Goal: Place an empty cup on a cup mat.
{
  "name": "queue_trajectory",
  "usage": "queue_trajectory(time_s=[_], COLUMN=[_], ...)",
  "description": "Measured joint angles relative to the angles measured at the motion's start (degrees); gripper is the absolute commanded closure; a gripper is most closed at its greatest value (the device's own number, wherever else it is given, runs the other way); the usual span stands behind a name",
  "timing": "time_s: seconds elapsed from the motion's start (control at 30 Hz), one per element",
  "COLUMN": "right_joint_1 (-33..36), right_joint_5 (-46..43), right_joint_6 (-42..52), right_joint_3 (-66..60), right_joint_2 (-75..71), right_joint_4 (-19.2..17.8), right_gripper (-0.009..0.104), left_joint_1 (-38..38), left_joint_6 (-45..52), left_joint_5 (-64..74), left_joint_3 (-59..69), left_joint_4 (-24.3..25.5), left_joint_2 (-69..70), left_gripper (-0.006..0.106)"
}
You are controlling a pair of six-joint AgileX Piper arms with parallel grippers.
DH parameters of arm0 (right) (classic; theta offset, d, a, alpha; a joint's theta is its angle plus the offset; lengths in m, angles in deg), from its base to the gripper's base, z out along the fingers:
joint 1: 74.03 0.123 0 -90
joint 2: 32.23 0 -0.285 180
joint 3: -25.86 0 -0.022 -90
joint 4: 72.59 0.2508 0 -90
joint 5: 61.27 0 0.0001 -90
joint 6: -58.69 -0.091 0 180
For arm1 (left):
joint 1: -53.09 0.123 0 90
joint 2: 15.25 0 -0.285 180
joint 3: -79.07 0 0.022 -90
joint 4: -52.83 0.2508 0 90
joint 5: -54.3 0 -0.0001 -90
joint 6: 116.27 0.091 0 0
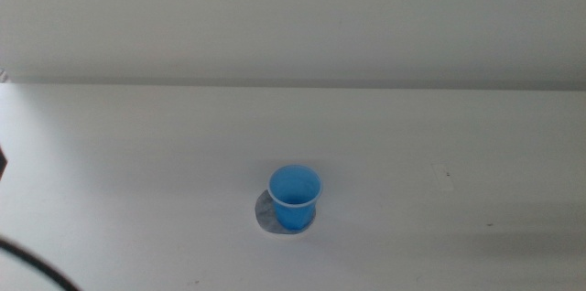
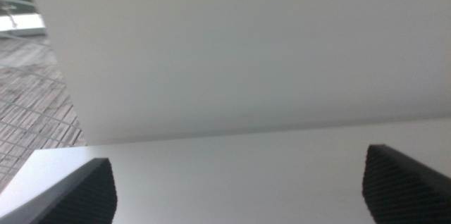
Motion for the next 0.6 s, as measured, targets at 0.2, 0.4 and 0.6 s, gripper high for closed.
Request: queue_trajectory(time_s=[0.2,0.4,0.6], right_joint_1=[0.0,0.0,0.0], right_joint_5=[0.0,0.0,0.0], right_joint_6=[0.0,0.0,0.0], right_joint_3=[0.0,0.0,0.0], right_joint_2=[0.0,0.0,0.0], right_joint_4=[0.0,0.0,0.0], right_gripper=[0.097,0.097,0.097], left_joint_1=[2.0,2.0,2.0], left_joint_6=[-8.3,-14.1,-14.5], left_joint_5=[-3.3,-6.5,-11.7], left_joint_3=[9.8,18.7,23.7], left_joint_4=[0.4,5.9,8.0], left_joint_2=[9.3,13.7,13.8], left_gripper=[0.007,0.007,0.007])
